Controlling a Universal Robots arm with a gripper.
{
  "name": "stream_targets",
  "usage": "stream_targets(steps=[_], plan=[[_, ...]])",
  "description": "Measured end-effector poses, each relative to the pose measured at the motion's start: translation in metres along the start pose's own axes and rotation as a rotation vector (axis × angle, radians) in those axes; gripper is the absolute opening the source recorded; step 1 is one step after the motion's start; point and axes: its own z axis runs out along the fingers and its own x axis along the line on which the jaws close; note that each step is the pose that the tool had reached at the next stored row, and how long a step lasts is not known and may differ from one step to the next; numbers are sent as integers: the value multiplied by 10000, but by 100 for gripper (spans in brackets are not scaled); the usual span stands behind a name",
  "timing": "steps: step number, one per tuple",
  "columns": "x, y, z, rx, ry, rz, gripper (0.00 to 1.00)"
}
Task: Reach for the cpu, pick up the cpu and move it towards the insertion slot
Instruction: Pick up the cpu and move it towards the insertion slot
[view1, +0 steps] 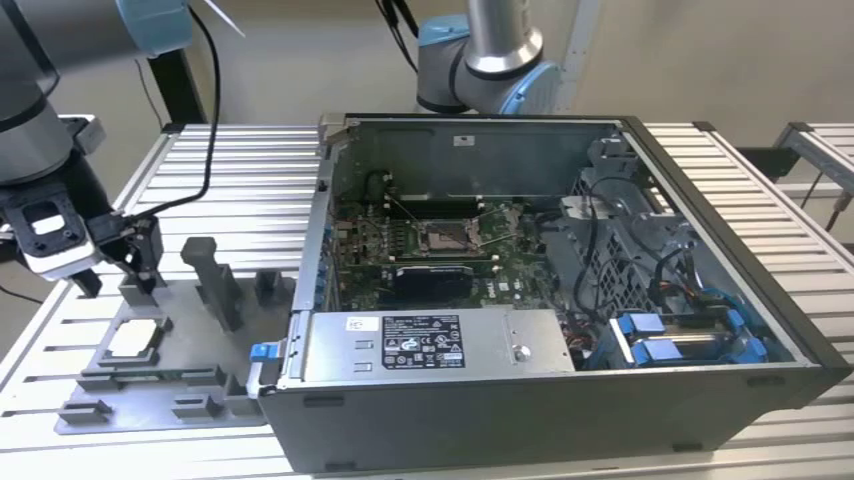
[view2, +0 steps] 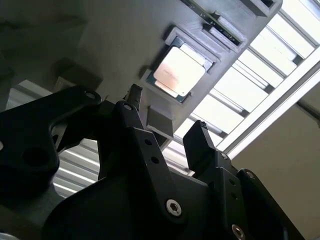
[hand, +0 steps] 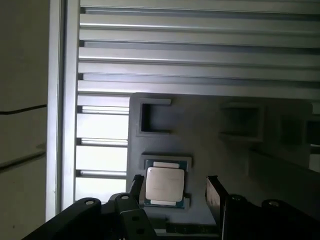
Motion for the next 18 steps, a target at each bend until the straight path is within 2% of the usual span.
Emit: stream_targets(steps=[11,18], plan=[[40,-23,109,0,1,2,100],[57,-119,220,0,1,0,100]])
